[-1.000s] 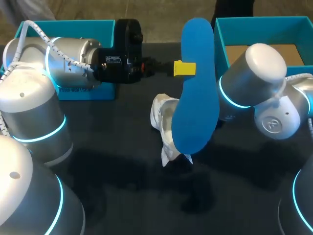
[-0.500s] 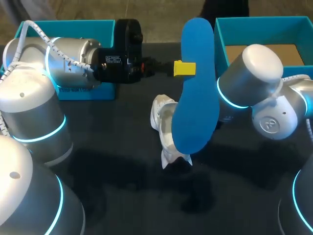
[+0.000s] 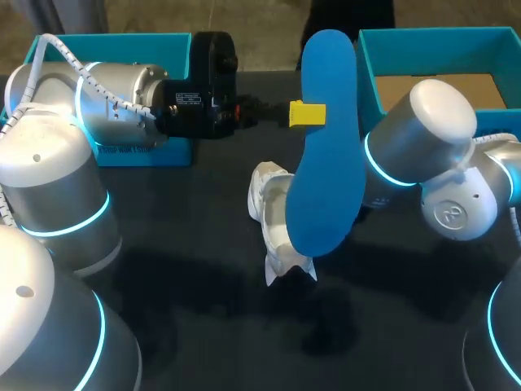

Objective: Take the shoe out of the shoebox, open the shoe tongue, remove and reinsert the insole, then place the shoe into the shoebox

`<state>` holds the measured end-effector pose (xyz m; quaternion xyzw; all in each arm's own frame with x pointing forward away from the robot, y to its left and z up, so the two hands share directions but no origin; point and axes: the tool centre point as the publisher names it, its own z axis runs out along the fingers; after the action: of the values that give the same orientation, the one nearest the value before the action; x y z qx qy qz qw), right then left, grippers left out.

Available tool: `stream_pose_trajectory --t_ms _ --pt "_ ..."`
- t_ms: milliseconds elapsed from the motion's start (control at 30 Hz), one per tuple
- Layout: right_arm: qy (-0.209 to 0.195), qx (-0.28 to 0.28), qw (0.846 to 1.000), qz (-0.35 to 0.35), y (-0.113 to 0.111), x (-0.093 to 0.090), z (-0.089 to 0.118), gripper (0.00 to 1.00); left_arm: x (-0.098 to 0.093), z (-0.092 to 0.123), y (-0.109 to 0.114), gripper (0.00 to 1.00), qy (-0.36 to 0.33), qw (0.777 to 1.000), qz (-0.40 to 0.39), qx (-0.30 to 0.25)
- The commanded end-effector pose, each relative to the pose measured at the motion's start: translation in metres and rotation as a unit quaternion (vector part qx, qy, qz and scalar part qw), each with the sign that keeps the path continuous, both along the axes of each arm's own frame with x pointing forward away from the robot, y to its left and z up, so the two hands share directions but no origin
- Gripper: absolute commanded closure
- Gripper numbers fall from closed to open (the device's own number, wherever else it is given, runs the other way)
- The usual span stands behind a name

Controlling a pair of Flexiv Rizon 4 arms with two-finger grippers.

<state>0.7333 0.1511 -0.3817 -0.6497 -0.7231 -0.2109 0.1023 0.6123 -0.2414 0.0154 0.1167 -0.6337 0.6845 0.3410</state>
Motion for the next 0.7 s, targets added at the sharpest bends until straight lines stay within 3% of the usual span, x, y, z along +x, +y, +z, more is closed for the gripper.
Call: stream_pose_trajectory --t_ms 33,400,700 --pt "-0.002 0.038 0.999 0.004 -0.006 -0.006 0.014 0.00 0.000 -0.001 -0.001 1.00 0.000 1.000 0.001 -0.001" --pt "-0.004 0.154 0.988 0.018 -0.012 -0.002 0.068 0.00 0.000 -0.001 -0.001 1.00 0.000 1.000 0.001 -0.001" --pt "-0.019 0.248 0.968 0.042 -0.025 0.007 0.095 0.00 0.000 -0.001 -0.001 1.00 0.000 1.000 0.001 -0.001"
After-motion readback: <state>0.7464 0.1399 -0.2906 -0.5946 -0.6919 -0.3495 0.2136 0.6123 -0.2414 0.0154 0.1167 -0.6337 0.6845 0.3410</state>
